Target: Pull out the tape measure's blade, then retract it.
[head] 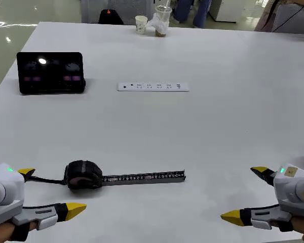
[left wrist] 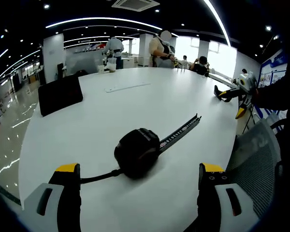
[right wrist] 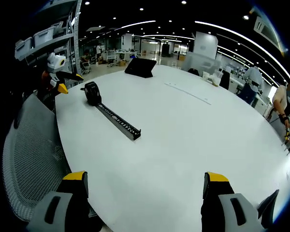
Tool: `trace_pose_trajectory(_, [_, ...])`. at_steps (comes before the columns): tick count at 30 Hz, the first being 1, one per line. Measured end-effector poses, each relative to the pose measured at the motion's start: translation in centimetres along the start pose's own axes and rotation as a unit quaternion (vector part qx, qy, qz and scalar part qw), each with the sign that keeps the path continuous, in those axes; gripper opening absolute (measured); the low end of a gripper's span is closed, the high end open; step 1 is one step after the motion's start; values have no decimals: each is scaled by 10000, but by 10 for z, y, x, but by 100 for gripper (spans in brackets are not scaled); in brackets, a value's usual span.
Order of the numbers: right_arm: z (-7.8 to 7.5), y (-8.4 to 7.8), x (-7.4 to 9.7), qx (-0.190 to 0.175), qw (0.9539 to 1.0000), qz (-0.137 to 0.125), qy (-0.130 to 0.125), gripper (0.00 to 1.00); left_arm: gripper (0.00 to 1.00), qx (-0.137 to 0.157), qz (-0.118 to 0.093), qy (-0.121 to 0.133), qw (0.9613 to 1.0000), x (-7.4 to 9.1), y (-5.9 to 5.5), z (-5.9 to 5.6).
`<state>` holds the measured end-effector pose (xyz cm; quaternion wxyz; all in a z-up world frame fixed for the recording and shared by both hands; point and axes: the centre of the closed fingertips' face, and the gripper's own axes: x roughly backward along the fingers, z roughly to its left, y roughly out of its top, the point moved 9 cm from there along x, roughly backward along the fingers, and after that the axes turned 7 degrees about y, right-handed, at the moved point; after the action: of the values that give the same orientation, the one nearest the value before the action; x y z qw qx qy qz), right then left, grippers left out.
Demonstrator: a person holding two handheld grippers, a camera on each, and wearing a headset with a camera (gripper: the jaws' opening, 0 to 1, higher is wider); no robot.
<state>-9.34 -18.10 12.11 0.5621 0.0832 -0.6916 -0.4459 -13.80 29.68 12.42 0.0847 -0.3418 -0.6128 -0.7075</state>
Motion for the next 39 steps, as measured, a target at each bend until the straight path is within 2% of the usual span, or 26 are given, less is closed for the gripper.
trace_pose_trajectory(2, [-1, 2, -1, 45, 10000, 37, 29, 99, 99, 34, -94, 27, 9999, -1, 4, -1])
trace_pose_trajectory(7, [-6, 12, -4, 204, 9997, 115, 79, 99, 99, 23, -7, 123, 9999, -5, 7, -6])
trace_pose_trajectory(9, [-7, 16, -5, 299, 9993, 149, 148, 99, 99, 131, -97, 97, 9998, -5, 10, -9])
trace_pose_trajectory(12, [-11, 23, -7, 410, 9988, 188, 213, 99, 99, 142, 51, 98, 9998, -8, 11, -13])
trace_pose_trajectory(16, [-13, 35, -10, 572, 9977, 232, 283, 99, 99, 156, 94, 128, 9998, -13, 14, -20])
trace_pose_trajectory(25, [-32, 50, -18, 920, 9944, 356, 369, 99, 99, 450, -37, 235, 9987, -26, 24, -28])
trace_pose_trajectory(28, [-35, 56, -19, 988, 9936, 373, 398, 99, 99, 501, -76, 353, 9981, -30, 27, -27])
trace_pose_trajectory(34, [-38, 64, -27, 1229, 9898, 484, 532, 99, 99, 581, -180, 431, 9972, -35, 29, -35])
trace_pose_trajectory(36, [-38, 68, -30, 1518, 9847, 619, 582, 99, 99, 590, -199, 451, 9970, -37, 30, -39])
trace_pose_trajectory(39, [-40, 71, -35, 1545, 9834, 674, 669, 99, 99, 562, -202, 464, 9971, -40, 30, -46])
